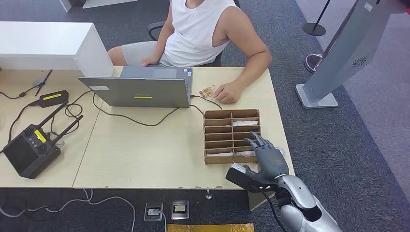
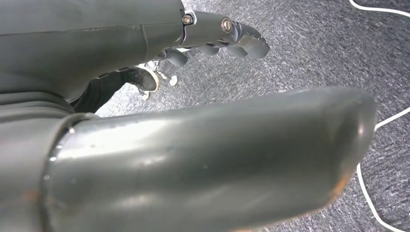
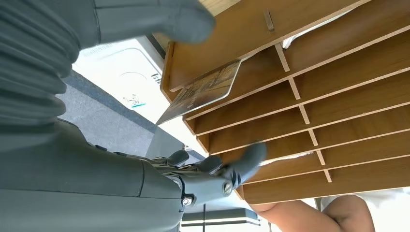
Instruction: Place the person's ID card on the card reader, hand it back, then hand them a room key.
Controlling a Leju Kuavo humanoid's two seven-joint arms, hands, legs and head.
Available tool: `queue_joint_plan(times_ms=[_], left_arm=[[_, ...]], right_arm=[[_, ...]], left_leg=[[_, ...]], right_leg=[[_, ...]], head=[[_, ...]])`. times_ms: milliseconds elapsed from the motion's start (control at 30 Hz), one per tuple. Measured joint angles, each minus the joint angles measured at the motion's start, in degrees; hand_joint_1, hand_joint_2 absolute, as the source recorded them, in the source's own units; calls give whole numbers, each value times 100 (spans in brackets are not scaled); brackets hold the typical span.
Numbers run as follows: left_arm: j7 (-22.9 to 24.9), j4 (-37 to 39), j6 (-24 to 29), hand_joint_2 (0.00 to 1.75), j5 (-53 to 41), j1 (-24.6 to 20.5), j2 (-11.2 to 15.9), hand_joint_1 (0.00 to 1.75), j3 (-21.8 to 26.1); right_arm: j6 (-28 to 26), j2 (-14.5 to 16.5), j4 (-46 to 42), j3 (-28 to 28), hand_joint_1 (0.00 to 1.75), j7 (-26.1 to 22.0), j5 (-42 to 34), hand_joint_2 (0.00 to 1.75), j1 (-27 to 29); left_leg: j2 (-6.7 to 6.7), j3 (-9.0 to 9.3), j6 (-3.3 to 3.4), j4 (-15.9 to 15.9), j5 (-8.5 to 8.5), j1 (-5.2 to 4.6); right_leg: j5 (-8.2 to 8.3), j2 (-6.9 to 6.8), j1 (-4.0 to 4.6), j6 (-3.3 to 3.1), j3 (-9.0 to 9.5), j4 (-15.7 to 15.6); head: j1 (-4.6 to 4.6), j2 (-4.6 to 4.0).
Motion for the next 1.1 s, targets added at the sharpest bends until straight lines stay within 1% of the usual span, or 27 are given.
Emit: queue_joint_plan(times_ms=[300,533,633,833,1100], left_arm=[[0,0,-17,0,1,-1,0,0,0],[0,0,-13,0,9,0,-1,0,7],[-1,0,-13,0,13,0,-1,0,7],[-1,0,-37,0,11,-1,-3,0,9],[0,0,-51,0,-5,-1,-4,0,7]], right_arm=[[45,9,0,1,175,-14,-35,175,-24],[70,29,28,1,161,-14,-67,175,-47],[89,31,43,1,163,-14,-88,175,-42],[119,33,96,1,175,-18,-107,175,-47],[107,45,154,-3,175,-65,-156,175,-53]], left_leg=[[0,0,0,0,0,0],[0,0,0,0,0,0],[0,0,0,0,0,0],[0,0,0,0,0,0],[0,1,0,0,0,0]], right_leg=[[0,0,0,0,0,0],[0,-1,0,0,1,0],[0,0,0,0,0,0],[0,0,0,0,0,0],[0,1,1,0,0,0]], head=[[0,0],[0,0],[0,0],[0,0],[0,0]])
